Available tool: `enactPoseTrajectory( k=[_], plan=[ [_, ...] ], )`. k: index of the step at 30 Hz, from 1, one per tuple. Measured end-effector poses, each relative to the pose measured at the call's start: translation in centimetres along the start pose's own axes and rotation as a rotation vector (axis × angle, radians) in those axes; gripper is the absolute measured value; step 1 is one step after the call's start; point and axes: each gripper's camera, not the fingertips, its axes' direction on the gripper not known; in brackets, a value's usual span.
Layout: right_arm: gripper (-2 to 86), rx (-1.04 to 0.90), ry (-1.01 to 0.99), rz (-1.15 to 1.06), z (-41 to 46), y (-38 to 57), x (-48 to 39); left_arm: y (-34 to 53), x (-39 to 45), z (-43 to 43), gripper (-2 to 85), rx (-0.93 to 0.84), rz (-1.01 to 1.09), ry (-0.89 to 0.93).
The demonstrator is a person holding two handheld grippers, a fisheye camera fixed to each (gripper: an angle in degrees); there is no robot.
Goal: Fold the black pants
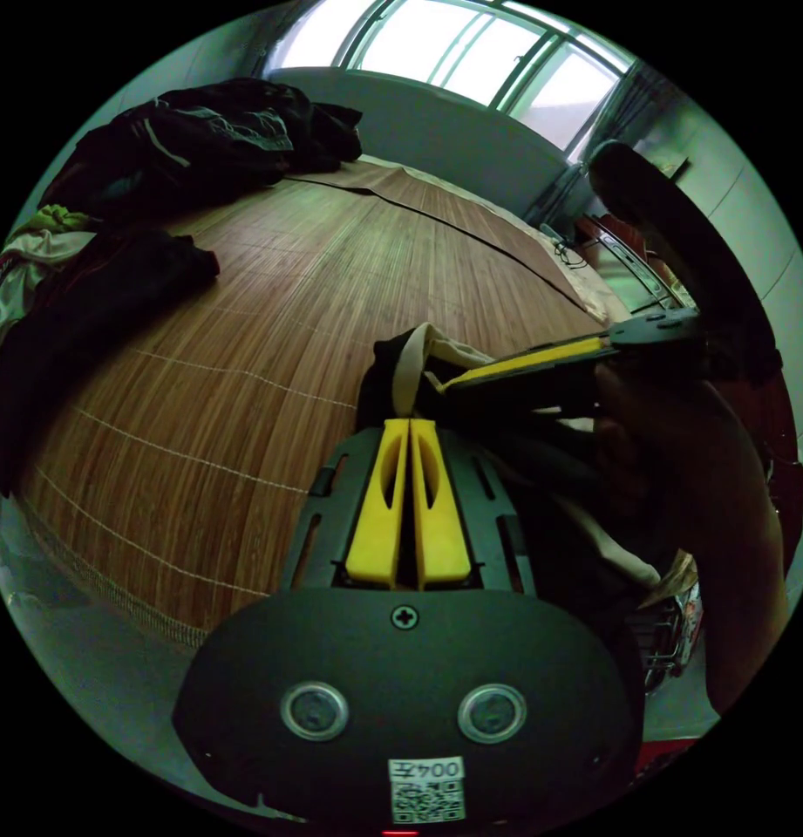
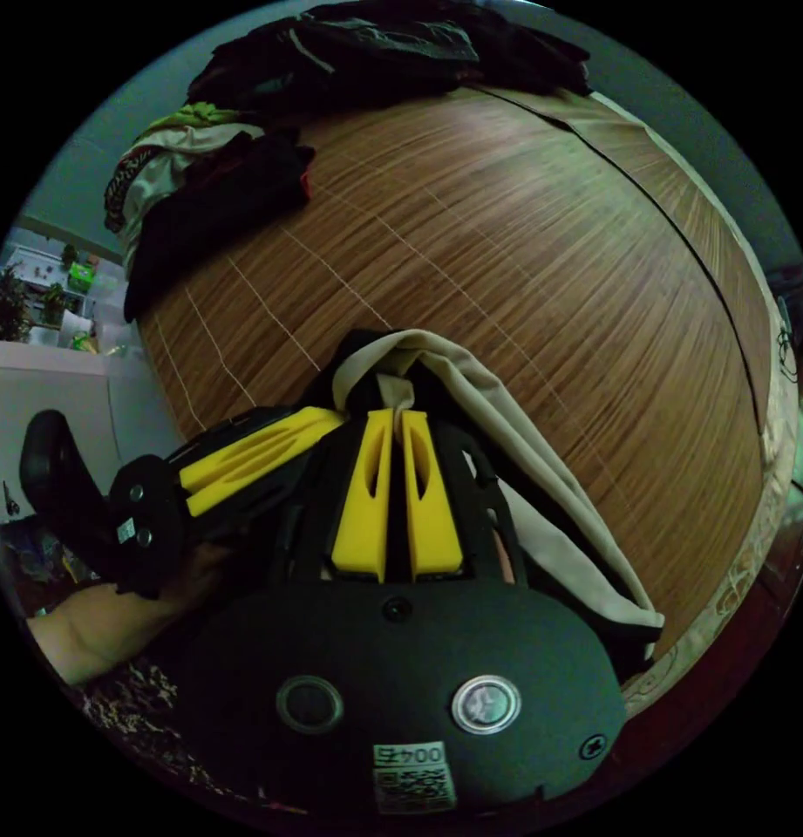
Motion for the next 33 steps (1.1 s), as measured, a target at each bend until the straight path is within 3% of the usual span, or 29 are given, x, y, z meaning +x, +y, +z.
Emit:
enactPoseTrajectory(
  k=[2,8,15,27,33],
  plan=[
    [1.3,0.093,-0.092,0.06,-1.3,1.0,2.2,0.0,0.1,-0.1,0.7,0.001,0.0,-0.004],
    [6.4,0.092,-0.484,0.236,0.4,2.9,8.0,0.1,0.9,-0.6,0.8,0.015,0.02,-0.045],
    [11.8,0.055,-0.589,0.297,2.3,4.3,10.7,0.1,1.5,-1.0,0.8,0.012,0.049,-0.038],
    [5.3,0.032,-0.697,0.227,4.3,7.5,11.0,0.2,1.8,-2.6,1.2,0.061,0.059,0.007],
    [0.0,0.201,-0.608,0.254,1.7,9.5,12.3,0.4,2.1,-3.7,1.3,0.109,0.068,0.022]
  ],
)
